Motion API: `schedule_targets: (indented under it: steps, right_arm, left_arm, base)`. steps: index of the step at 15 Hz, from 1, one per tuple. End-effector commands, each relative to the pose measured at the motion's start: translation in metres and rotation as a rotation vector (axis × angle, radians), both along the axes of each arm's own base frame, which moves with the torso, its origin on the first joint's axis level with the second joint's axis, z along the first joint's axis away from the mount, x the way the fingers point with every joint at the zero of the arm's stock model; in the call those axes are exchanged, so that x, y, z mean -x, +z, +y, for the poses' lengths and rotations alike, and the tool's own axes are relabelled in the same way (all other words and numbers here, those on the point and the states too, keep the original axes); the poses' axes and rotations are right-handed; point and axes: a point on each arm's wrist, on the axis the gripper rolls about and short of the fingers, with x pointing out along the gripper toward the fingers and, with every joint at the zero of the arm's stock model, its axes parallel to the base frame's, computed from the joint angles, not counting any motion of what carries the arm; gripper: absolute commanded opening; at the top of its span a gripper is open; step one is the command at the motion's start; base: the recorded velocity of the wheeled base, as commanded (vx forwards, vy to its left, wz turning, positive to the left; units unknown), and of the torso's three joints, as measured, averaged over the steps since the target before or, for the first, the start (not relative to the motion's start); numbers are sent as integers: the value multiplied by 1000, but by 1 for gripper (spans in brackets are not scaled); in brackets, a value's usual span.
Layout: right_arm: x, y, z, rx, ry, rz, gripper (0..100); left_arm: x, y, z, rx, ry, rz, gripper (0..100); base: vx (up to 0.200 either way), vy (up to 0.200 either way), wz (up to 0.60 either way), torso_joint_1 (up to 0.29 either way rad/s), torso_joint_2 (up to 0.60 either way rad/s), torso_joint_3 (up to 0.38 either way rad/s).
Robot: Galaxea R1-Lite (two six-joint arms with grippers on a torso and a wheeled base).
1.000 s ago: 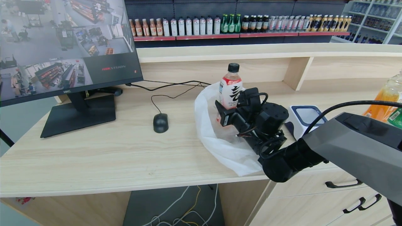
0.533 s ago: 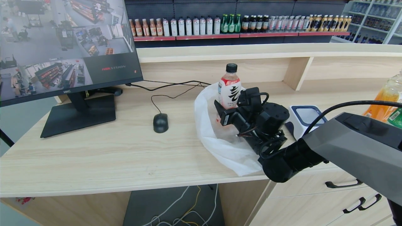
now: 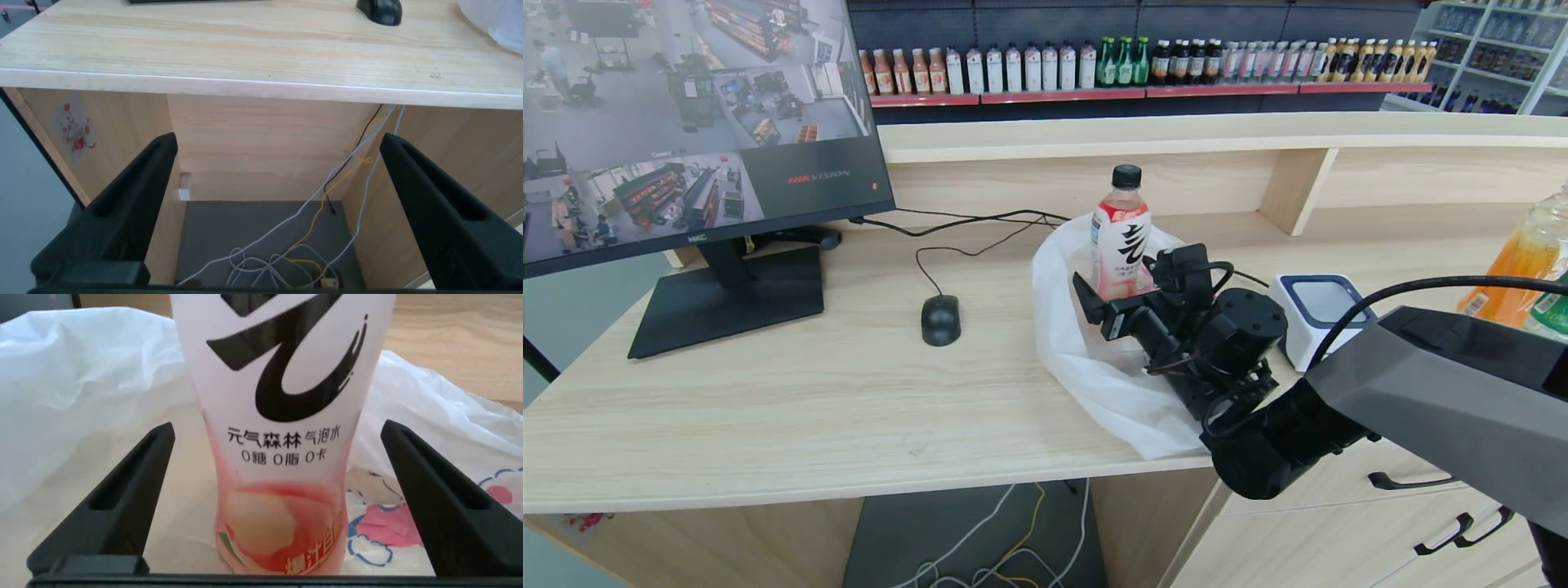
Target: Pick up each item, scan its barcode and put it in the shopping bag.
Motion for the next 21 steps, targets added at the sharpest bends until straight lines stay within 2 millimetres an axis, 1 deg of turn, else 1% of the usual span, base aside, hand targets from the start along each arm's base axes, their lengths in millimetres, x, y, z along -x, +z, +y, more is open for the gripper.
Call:
schedule_targets:
  steps: [1,3,4,8,9,15,17,19,21]
  right_arm:
    - [8,-6,-5,8,1,15,100]
    - [14,-10,-8,18,3,36,100]
    - [19,-6,-11,18,5,37,100]
    - [29,16,-17,-9,6,-2,100]
    - [32,19,-19,-10,6,-4,100]
    - [65,23,-29,21,25,41,100]
    - [78,32,-25,12,54,25,100]
    - [86,34,-16,5,91,23,100]
    - [93,32,-11,14,117,34,100]
  left_arm:
    - [0,0,0,0,1,1,100]
    - [0,0,0,0,1,0,100]
    - [0,0,0,0,1,0,100]
    - [0,0,0,0,1,0,100]
    - [0,0,0,-1,1,0,100]
    - [0,0,0,0,1,1,100]
    - [0,0,0,2,1,0,100]
    - [0,0,0,2,1,0,100]
    - [0,0,0,2,1,1,100]
  base:
    - [0,0,0,0,0,0]
    - [0,0,0,0,0,0]
    - [0,0,0,0,0,0]
    - [0,0,0,0,0,0]
    - [0,0,0,0,0,0]
    - [0,0,0,0,0,0]
    - [0,0,0,0,0,0]
    - [0,0,0,0,0,0]
    - [0,0,0,0,0,0]
